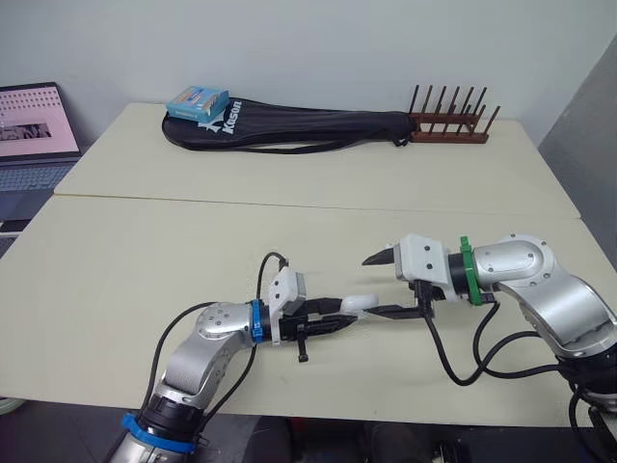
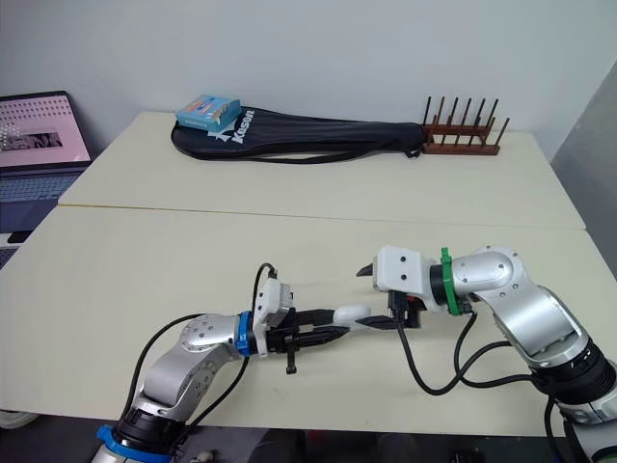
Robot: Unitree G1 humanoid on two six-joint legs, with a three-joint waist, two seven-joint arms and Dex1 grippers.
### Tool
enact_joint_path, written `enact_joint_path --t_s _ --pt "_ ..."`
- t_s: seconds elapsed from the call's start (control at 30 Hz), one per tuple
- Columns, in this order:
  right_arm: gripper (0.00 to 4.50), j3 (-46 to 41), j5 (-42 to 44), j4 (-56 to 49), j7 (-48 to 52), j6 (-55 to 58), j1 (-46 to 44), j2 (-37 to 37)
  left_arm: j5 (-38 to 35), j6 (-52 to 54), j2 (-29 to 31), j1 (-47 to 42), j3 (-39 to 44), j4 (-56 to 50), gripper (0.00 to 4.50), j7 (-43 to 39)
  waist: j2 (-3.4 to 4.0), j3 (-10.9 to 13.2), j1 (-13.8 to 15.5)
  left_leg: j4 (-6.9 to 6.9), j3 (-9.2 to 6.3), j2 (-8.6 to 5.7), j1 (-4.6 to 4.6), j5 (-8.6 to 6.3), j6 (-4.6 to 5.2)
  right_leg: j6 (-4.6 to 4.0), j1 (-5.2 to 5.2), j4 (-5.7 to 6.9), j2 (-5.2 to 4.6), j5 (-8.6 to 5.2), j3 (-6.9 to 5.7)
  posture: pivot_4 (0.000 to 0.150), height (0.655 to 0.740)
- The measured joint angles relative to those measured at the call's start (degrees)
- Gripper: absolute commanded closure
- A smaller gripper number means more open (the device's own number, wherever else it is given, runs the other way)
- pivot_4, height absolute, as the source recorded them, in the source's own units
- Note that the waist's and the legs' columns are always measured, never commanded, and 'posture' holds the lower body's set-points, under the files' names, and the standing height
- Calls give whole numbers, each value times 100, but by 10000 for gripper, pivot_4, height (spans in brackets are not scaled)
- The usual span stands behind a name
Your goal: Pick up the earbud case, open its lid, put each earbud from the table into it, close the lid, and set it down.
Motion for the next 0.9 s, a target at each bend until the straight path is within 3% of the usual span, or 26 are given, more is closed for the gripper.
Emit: enact_joint_path --t_s 0.27,0.57,0.9 --pt "5742 -219 397 -35 35 469 -161 1 36 -26 6 8 -103 6 37723 -49 0 0 1 0 -2 0 -2 0 0 0 0 0 0 0 -2 1500 6925" --pt "5742 -1348 612 -151 -163 230 658 -352 -38 -33 -74 112 228 69 37723 335 0 0 4 0 -1 0 -1 0 1 0 1 0 0 0 -1 1500 6925" --pt "5742 -3649 456 328 -447 -1230 3581 -186 -58 -369 -165 592 1335 186 37723 1296 -1 -1 26 -3 2 -3 5 0 0 1 9 -5 -2 0 2 1500 6925"
